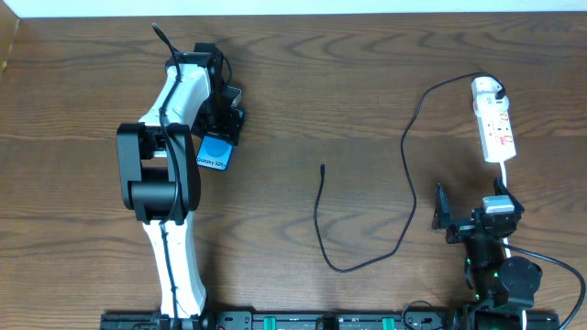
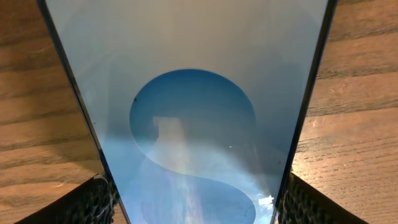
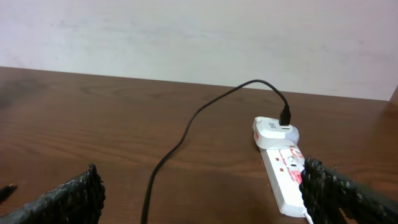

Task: Plug charger to phone and switch on socket
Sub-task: 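Lower the left gripper and close it on the phone's top edge, then lift the phone with the left gripper and tilt it upright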

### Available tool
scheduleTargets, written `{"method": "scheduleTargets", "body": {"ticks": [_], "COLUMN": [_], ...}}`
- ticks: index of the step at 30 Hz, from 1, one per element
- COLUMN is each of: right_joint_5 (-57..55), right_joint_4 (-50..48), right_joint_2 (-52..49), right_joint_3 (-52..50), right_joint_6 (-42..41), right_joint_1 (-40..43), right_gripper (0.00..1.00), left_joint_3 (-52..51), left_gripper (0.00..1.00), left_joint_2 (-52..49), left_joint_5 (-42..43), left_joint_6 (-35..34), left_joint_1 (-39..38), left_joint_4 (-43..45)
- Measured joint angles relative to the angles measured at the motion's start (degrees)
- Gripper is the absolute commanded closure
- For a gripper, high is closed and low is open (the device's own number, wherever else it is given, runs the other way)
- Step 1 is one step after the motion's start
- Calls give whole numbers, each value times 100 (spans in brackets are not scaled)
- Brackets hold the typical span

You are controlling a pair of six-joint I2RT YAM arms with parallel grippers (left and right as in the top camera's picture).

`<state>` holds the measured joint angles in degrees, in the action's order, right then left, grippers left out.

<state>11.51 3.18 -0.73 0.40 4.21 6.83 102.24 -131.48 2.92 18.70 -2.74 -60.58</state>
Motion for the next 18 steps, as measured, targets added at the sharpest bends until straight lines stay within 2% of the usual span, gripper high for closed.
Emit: {"method": "scheduleTargets", "body": {"ticks": [5,11,15,18], "right_joint_5": [0,0,0,0], "right_joint_4": [0,0,0,0], "right_joint_2": [0,0,0,0], "right_joint_3": [0,0,0,0], "right_joint_6": [0,0,0,0], "right_joint_1": [0,0,0,0], "right_gripper": [1,1,1,1], "left_joint_3": [0,0,0,0], "left_gripper": [71,81,92,93], "left_joint_2": [0,0,0,0], "left_joint_5": [0,0,0,0], "left_joint_6": [2,0,2,2], "left_joint_1": [0,0,0,0], "left_joint_4": [-2,-2,-2,-2]}}
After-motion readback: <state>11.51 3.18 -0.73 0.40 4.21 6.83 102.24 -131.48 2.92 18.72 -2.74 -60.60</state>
